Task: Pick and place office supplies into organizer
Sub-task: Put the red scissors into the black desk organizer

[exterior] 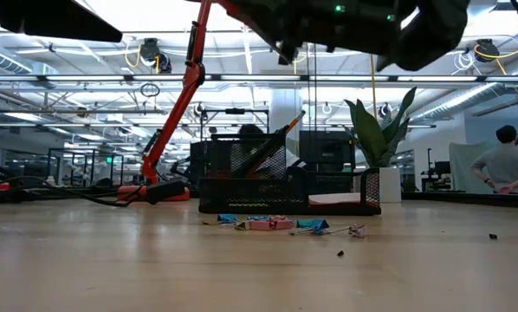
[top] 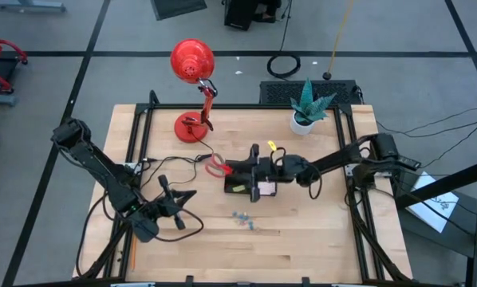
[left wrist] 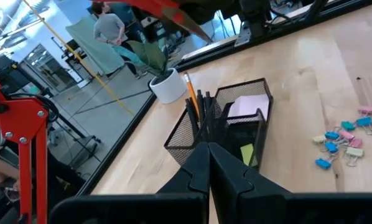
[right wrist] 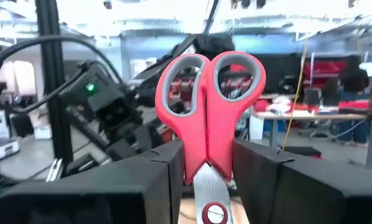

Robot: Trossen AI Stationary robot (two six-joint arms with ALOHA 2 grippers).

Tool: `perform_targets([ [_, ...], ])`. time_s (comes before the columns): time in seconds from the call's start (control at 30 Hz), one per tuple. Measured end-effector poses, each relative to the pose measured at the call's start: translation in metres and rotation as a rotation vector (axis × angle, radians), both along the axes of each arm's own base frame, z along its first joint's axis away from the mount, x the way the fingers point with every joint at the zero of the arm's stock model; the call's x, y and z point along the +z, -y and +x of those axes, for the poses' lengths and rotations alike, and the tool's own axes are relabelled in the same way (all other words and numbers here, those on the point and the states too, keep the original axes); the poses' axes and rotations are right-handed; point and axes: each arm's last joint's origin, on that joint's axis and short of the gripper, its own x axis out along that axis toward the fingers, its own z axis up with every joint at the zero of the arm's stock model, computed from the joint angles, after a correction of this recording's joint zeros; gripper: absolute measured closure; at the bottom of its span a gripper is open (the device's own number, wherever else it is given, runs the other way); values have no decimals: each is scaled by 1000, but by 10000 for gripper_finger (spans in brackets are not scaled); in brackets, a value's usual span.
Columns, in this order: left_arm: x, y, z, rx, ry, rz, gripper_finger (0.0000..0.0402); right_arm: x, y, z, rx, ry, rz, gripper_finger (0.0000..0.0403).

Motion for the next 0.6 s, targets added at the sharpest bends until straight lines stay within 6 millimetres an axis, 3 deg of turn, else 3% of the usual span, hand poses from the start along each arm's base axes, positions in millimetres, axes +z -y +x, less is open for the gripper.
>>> perform_targets([
  [0.43,-1,-2,1,6,-8,-6,396,-40,26,35,-47,150,3,308],
  [0.6,-3,-3,-1,13,-19,-7,396,-60,34,54,-60,91,32,308],
])
